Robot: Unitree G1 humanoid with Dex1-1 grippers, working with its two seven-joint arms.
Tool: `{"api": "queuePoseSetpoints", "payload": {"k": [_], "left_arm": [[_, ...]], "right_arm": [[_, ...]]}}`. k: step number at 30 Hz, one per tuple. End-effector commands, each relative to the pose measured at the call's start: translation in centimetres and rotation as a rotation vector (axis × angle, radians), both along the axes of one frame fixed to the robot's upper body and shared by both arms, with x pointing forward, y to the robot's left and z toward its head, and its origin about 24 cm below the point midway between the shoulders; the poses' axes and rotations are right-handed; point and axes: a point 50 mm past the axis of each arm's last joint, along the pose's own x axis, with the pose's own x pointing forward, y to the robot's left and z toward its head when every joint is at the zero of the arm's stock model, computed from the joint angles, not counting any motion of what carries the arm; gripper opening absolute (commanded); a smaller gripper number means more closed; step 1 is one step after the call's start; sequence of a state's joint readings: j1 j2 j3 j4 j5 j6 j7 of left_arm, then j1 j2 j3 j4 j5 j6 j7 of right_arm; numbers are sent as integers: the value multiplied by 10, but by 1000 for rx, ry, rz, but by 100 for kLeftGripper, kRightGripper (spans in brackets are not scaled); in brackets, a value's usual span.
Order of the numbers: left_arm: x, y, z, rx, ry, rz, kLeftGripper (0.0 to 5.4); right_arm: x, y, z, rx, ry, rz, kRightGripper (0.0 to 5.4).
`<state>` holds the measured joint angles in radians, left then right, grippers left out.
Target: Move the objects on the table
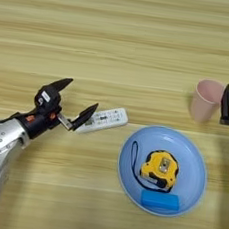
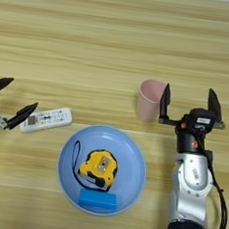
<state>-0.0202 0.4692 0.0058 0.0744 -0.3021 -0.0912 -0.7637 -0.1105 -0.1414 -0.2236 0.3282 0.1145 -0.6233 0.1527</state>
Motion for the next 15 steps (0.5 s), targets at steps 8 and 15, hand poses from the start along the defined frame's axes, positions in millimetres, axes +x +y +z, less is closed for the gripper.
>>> {"api": "queuePoseSetpoints", "payload": {"k": [8,15], "left_arm": [[33,14,22,237,131,-345,540],[51,0,12,295,265,-518,540]], "right_arm": [[4,14,-3,6,-7,9,537],[0,21,8,-11,-52,37,537]]}}
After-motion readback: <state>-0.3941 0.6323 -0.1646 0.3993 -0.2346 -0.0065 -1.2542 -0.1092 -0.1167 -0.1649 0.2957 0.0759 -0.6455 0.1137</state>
